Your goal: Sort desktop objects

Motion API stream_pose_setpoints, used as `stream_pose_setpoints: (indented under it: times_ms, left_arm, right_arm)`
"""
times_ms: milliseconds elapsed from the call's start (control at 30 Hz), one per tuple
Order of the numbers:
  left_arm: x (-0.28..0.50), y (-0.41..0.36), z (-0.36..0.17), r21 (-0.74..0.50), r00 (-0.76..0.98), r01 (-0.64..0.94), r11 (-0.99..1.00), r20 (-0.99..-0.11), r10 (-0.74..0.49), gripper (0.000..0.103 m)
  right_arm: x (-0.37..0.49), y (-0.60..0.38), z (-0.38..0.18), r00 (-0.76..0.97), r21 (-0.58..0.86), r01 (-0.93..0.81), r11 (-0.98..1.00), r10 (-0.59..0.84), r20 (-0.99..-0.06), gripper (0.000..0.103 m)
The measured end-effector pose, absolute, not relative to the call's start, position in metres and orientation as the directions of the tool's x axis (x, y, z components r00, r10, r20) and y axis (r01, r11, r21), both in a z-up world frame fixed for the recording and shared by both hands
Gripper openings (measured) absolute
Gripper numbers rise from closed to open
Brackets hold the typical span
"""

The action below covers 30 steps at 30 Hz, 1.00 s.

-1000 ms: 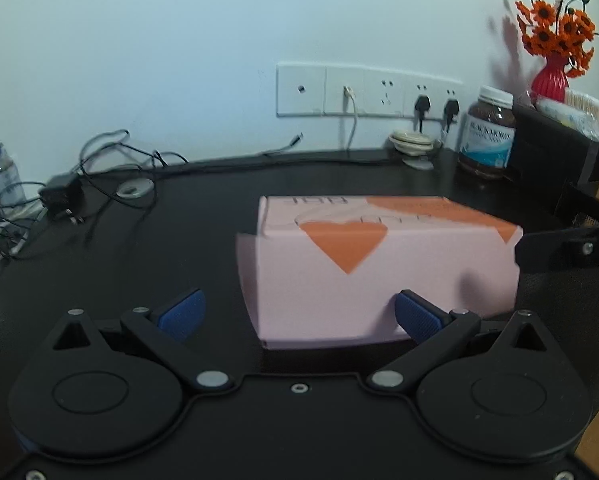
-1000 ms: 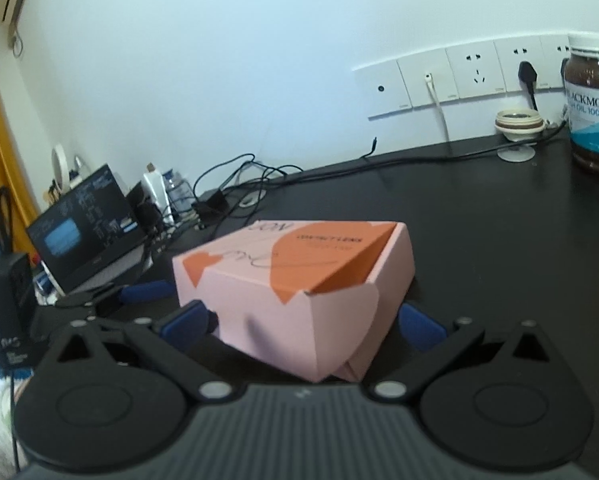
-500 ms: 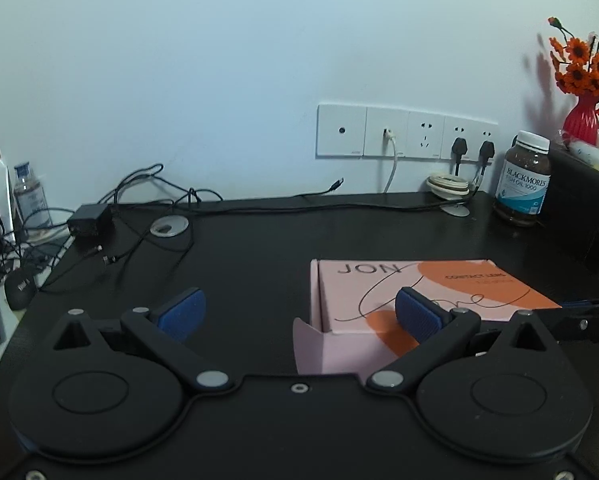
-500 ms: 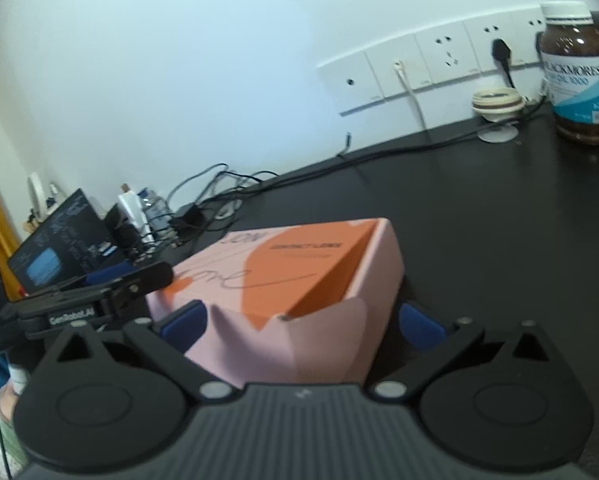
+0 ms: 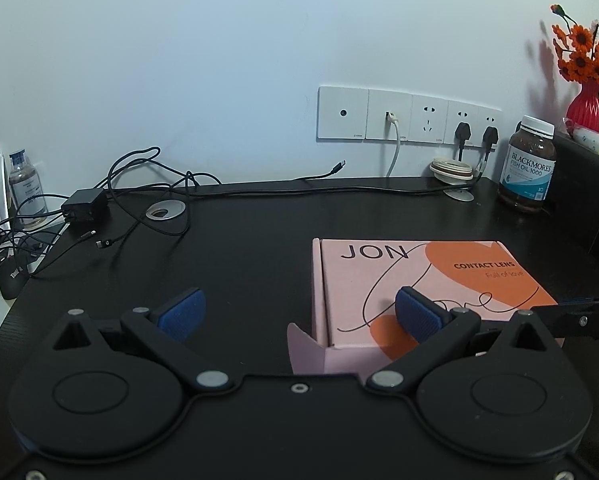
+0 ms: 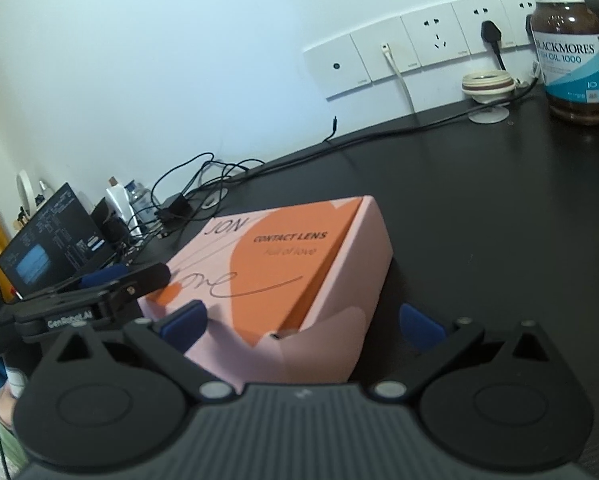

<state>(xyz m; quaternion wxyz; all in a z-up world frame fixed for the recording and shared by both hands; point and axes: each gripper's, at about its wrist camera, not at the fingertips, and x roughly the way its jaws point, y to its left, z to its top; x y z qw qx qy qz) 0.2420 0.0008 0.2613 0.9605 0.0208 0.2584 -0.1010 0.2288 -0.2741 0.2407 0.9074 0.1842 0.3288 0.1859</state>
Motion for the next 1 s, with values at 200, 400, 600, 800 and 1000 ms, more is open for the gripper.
stream_pose_setpoints:
  times_ms: [200, 400, 600, 800, 1000]
  left_arm:
    - [0.242, 0.003, 0.258, -0.023, 0.847, 0.208, 0.978, -0.496, -0.192, 0.103]
    - [0.24, -0.001, 0.256, 0.011, 0.853, 0.213, 0.977, -0.49, -0.18, 0.103]
    - [0.237, -0.005, 0.255, 0.035, 0.86, 0.216, 0.976, -0.48, -0.173, 0.103]
    - [0.237, -0.003, 0.251, 0.021, 0.858, 0.216, 0.976, -0.481, -0.18, 0.103]
    - [0.232, -0.007, 0.248, 0.042, 0.874, 0.206, 0.978, -0.458, -0.165, 0.103]
  right_arm:
    - [0.227, -0.272, 0.241, 0.715, 0.448, -0.217, 0.867, 0.454, -0.532, 0.102]
    - [0.226, -0.269, 0.238, 0.714, 0.441, -0.219, 0.87, 0.451, -0.536, 0.102]
    - [0.224, -0.266, 0.237, 0.72, 0.42, -0.225, 0.879, 0.441, -0.536, 0.102]
    - [0.225, -0.266, 0.233, 0.718, 0.422, -0.226, 0.878, 0.443, -0.537, 0.102]
    - [0.222, -0.265, 0.232, 0.728, 0.404, -0.228, 0.886, 0.431, -0.534, 0.102]
